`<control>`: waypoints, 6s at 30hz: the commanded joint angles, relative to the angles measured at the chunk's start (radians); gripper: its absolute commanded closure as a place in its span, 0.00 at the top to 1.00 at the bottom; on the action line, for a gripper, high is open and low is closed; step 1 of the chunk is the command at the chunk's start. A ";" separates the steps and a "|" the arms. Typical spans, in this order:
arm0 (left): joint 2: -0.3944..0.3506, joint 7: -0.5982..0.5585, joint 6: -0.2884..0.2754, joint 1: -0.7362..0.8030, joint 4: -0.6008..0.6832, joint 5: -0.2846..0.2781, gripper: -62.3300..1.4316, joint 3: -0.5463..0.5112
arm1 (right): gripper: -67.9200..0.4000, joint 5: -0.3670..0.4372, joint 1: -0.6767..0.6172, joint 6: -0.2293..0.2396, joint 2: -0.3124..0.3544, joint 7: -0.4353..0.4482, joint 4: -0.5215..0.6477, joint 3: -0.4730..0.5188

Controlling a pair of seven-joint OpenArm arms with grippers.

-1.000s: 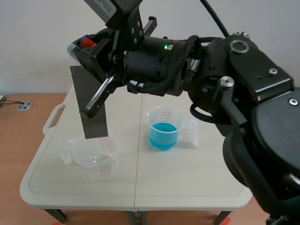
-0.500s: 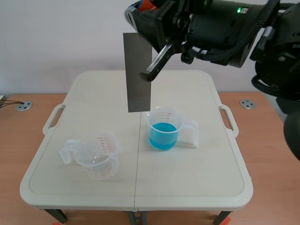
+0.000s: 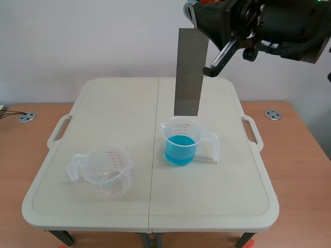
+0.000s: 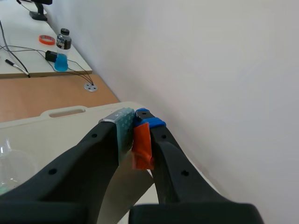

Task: Hold the metal plate by the orange handle, dip it into the blue solution, take it out and point at it, then put the plate back in the beaker on the left.
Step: 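Move the plate over the blue solution, then point at the plate with the left hand, then lower the plate into the blue solution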

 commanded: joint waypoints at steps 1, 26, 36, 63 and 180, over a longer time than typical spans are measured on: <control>0.002 -0.032 -0.006 -0.043 0.005 -0.006 0.05 -0.002 | 0.02 0.018 0.012 -0.005 0.002 0.003 0.014 0.008; 0.015 0.187 -0.066 -1.067 -0.177 0.067 0.05 0.543 | 0.02 0.018 0.065 0.002 -0.007 -0.007 -0.084 0.027; 0.108 0.190 -0.066 -1.345 -0.445 0.125 0.05 0.741 | 0.02 0.014 0.090 0.005 -0.026 -0.003 -0.143 0.027; 0.280 0.177 -0.066 -1.581 -0.691 0.249 0.05 0.901 | 0.02 0.014 0.090 0.005 -0.037 0.000 -0.143 0.025; -0.081 -0.163 0.099 -0.345 -0.262 0.011 0.05 0.238 | 0.02 -0.310 0.089 0.005 -0.120 0.315 -0.565 -0.054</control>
